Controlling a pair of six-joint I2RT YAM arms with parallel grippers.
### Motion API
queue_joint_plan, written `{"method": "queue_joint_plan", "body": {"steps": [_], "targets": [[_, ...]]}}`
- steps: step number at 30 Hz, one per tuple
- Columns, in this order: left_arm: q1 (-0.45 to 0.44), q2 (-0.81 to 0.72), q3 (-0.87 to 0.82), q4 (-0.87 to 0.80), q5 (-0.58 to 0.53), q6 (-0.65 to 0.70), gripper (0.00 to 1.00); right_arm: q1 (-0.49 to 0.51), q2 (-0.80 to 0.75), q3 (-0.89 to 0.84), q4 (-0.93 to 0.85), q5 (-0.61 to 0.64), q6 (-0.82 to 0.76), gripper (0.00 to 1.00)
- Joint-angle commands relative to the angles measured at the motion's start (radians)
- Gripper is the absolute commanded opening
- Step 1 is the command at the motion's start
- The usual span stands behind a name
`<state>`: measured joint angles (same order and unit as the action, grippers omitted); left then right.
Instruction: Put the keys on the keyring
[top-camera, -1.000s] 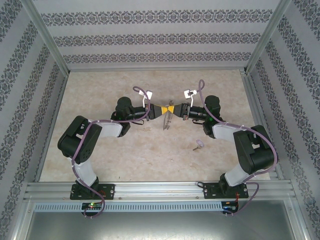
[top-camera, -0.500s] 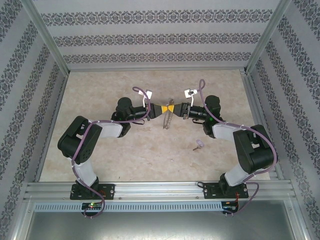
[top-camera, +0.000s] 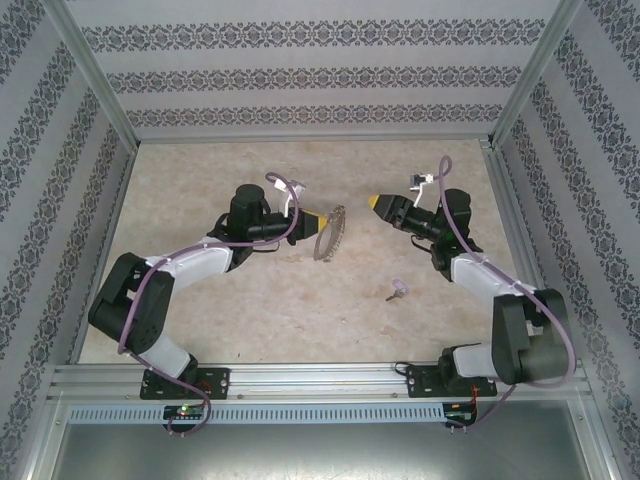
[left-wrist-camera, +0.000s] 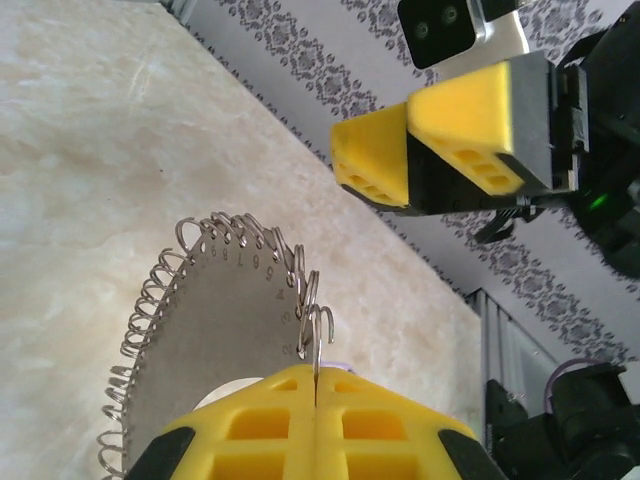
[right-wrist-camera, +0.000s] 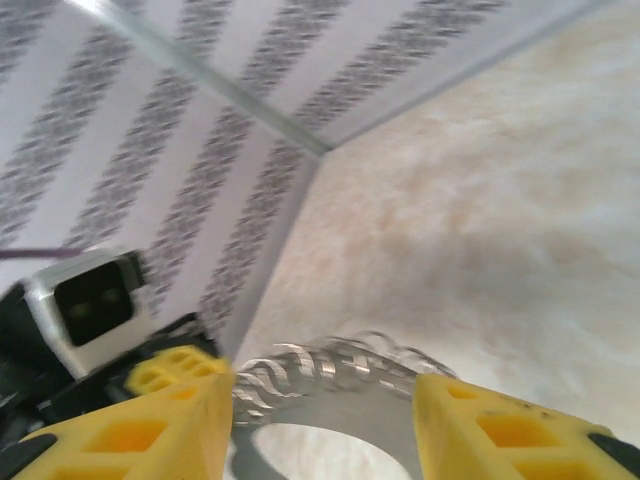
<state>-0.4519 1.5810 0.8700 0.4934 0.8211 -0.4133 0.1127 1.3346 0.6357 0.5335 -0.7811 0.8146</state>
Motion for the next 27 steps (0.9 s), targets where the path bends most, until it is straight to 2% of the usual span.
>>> {"method": "queue_joint_plan", "body": {"steps": [1, 2, 5, 9, 16, 22, 27], "targets": [[-0.006, -0.045, 0.04, -0.151, -0.023, 0.129, 0.0, 0.027, -0.071, 0.059, -0.582, 0.251, -0.17, 0.5], [-0.008, -0.052, 0.04, -0.164, -0.028, 0.134, 0.0, 0.052, -0.089, 0.094, -0.728, 0.347, -0.231, 0.5], [-0.008, -0.066, 0.032, -0.178, -0.039, 0.142, 0.0, 0.111, -0.124, 0.151, -0.999, 0.558, -0.316, 0.5], [-0.007, -0.074, 0.031, -0.182, -0.053, 0.14, 0.0, 0.168, -0.154, 0.149, -1.147, 0.71, -0.329, 0.47], [-0.009, -0.078, 0.024, -0.165, -0.051, 0.135, 0.0, 0.245, -0.136, 0.07, -1.198, 0.807, -0.251, 0.39], [-0.01, -0.078, 0.01, -0.135, -0.044, 0.122, 0.0, 0.28, -0.101, 0.011, -1.156, 0.869, -0.134, 0.39], [-0.011, -0.081, -0.001, -0.116, -0.037, 0.117, 0.0, 0.292, -0.042, 0.022, -1.13, 0.889, -0.1, 0.38]]}}
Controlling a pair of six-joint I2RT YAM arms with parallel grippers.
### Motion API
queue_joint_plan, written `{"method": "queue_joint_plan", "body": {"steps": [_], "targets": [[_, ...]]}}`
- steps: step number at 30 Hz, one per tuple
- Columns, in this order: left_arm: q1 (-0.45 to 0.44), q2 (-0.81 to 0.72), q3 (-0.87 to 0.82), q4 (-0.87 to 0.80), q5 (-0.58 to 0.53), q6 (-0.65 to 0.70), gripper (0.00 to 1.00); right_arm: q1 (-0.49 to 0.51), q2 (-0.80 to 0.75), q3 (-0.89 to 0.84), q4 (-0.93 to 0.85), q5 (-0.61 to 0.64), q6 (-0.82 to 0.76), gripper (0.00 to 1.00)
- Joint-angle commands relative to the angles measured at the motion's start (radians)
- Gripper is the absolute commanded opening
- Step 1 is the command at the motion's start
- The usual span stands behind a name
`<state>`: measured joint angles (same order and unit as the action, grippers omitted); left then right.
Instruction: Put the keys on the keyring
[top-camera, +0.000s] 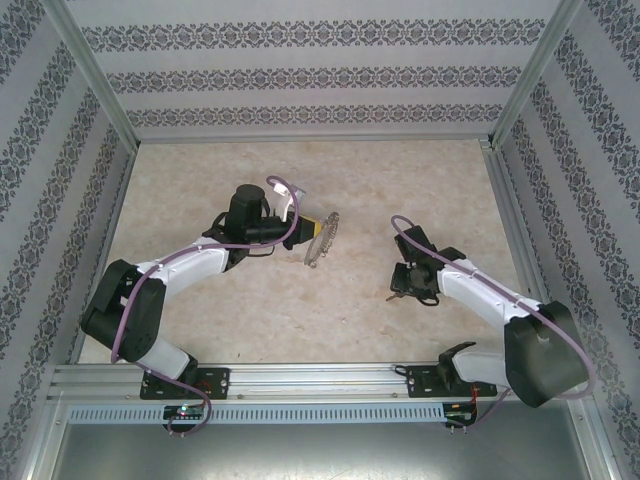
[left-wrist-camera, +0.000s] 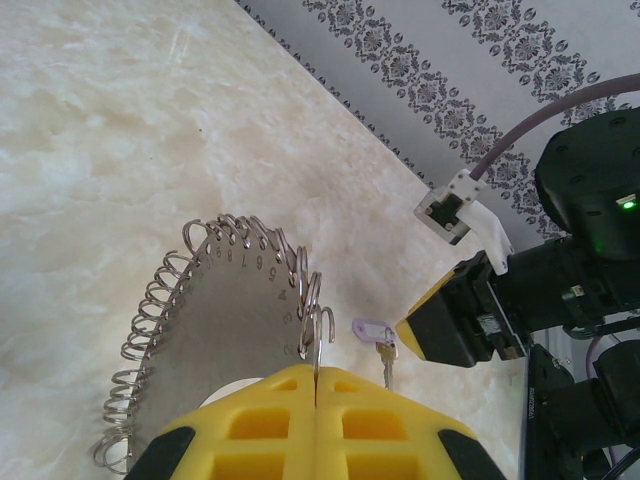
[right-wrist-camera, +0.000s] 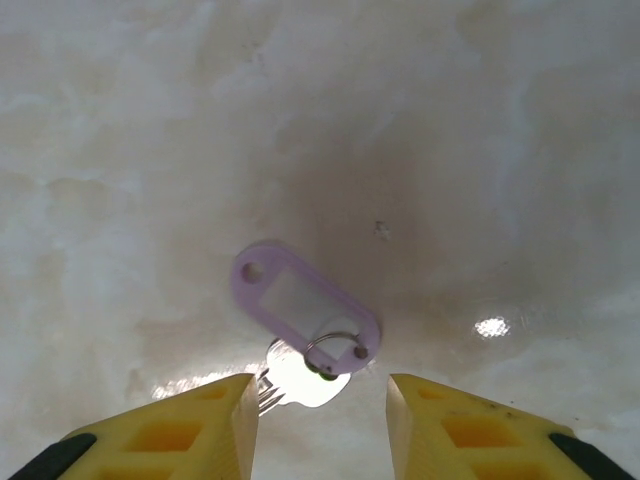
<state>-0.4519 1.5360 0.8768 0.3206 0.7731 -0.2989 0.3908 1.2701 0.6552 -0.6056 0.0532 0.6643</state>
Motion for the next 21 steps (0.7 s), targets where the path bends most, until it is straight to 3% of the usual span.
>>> {"method": "queue_joint_plan", "body": {"steps": [1, 21], "targets": [[-0.012, -0.036, -0.01, 0.064, 0.014, 0.0, 0.0, 0.014, 0.03, 0.004, 0.017, 0.054, 0.053, 0.37], [-0.013, -0.042, -0.042, 0.151, 0.042, -0.034, 0.0, 0.036, 0.126, 0.022, 0.056, 0.068, 0.099, 0.24]]}}
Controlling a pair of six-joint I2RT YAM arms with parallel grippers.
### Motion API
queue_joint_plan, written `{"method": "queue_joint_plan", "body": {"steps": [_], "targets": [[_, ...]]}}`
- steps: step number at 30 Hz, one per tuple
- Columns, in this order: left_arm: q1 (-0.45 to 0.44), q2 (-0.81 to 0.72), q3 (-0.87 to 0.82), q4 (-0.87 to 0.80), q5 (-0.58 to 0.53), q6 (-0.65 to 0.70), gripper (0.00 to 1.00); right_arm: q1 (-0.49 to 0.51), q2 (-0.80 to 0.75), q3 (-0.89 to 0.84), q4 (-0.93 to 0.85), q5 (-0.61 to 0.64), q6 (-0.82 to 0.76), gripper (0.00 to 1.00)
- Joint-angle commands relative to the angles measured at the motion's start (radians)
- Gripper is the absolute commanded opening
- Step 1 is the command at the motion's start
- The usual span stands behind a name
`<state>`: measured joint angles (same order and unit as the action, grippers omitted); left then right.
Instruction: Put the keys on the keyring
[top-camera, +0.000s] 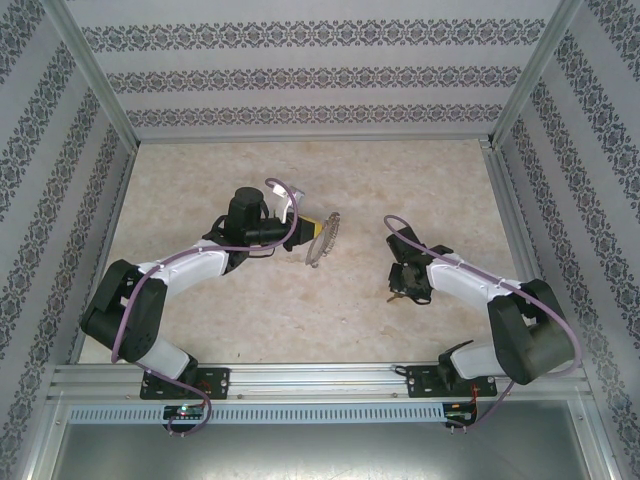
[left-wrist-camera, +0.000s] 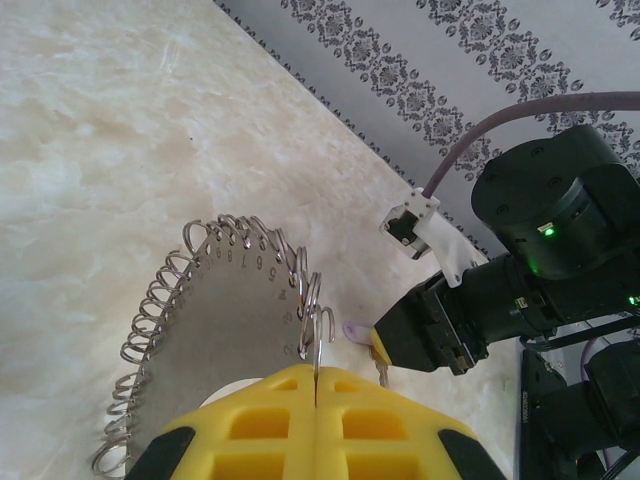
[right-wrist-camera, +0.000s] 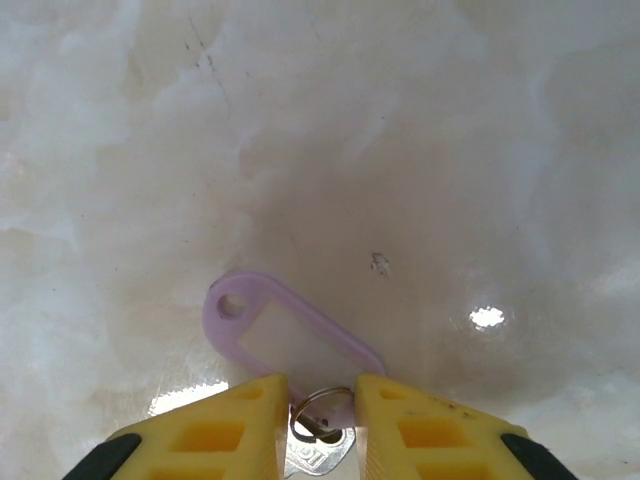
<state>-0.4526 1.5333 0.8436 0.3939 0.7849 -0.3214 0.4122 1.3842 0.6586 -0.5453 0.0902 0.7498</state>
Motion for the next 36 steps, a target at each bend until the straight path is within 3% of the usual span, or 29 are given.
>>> {"method": "queue_joint_plan", "body": {"steps": [1, 4, 10, 20, 27, 30, 34, 36], "targets": [[-0.013, -0.039, -0.01, 0.08, 0.031, -0.012, 0.0, 0.014, 0.014, 0.018, -0.004, 0.034, 0.013, 0.23], [-0.013, -0.039, -0.014, 0.085, 0.03, -0.015, 0.0, 0.014, 0.019, 0.017, -0.008, 0.042, 0.008, 0.19], [-0.012, -0.04, -0.017, 0.088, 0.03, -0.018, 0.0, 0.014, 0.002, 0.013, -0.008, 0.032, 0.005, 0.0], [-0.012, -0.041, -0.016, 0.082, 0.024, -0.02, 0.0, 0.011, -0.162, 0.025, -0.011, 0.002, -0.05, 0.0], [-0.014, -0.033, -0.014, 0.073, 0.024, -0.017, 0.0, -0.04, -0.239, -0.003, 0.103, -0.178, -0.067, 0.0], [-0.014, -0.032, -0.011, 0.069, 0.025, -0.015, 0.0, -0.053, -0.217, -0.002, 0.1, -0.172, -0.069, 0.0], [-0.017, -0.03, -0.012, 0.07, 0.025, -0.018, 0.0, -0.058, -0.17, 0.016, 0.048, -0.123, -0.075, 0.31], [-0.017, -0.032, -0.01, 0.071, 0.025, -0.018, 0.0, -0.062, -0.149, 0.019, 0.035, -0.109, -0.082, 0.35]]}}
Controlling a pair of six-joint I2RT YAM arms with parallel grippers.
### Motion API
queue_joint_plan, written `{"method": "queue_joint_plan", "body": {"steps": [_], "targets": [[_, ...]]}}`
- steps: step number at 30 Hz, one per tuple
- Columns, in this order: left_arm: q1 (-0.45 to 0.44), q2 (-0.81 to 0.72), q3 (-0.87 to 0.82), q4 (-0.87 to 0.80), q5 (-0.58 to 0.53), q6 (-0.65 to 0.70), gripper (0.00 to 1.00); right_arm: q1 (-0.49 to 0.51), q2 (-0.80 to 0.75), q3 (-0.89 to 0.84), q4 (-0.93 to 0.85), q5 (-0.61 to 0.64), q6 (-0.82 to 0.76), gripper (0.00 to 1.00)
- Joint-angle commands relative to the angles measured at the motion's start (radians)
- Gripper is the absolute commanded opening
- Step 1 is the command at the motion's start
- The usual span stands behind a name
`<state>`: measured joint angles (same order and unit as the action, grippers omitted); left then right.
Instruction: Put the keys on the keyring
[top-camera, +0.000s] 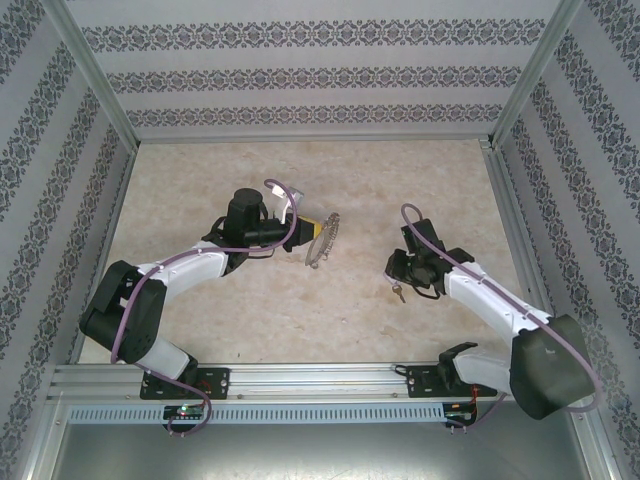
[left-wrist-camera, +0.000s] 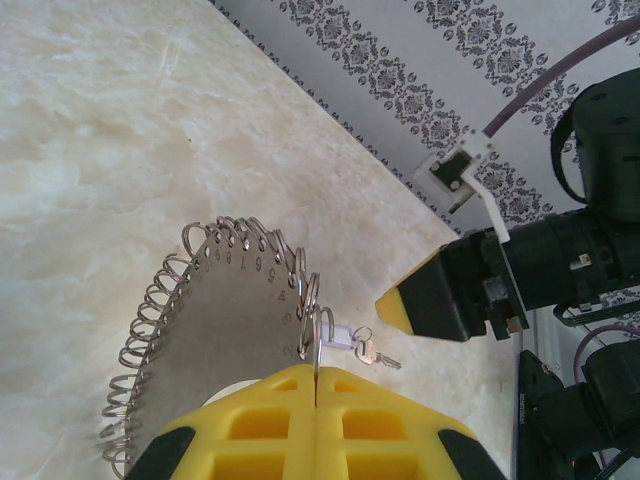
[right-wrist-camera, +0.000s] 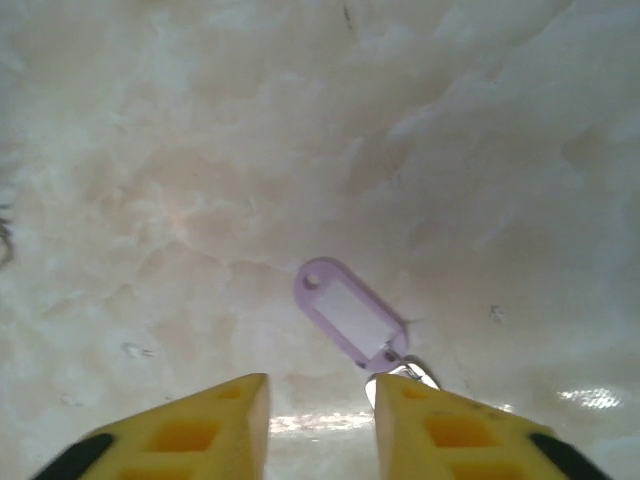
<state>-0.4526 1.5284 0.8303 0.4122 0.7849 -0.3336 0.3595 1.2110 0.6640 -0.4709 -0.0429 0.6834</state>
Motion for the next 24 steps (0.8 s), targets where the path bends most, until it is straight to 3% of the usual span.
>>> {"method": "queue_joint_plan", "body": {"steps": [1, 17, 24], "targets": [[-0.018, -0.027, 0.005, 0.053, 0.023, -0.007, 0.0, -0.01, 0.033, 0.013, -0.04, 0.029, -0.022, 0.36], [-0.023, -0.025, 0.012, 0.045, 0.025, -0.002, 0.0, -0.05, 0.112, -0.043, 0.015, 0.005, -0.019, 0.32], [-0.022, -0.024, 0.017, 0.04, 0.024, 0.001, 0.0, -0.051, 0.136, -0.044, 0.043, -0.013, -0.02, 0.23]]}}
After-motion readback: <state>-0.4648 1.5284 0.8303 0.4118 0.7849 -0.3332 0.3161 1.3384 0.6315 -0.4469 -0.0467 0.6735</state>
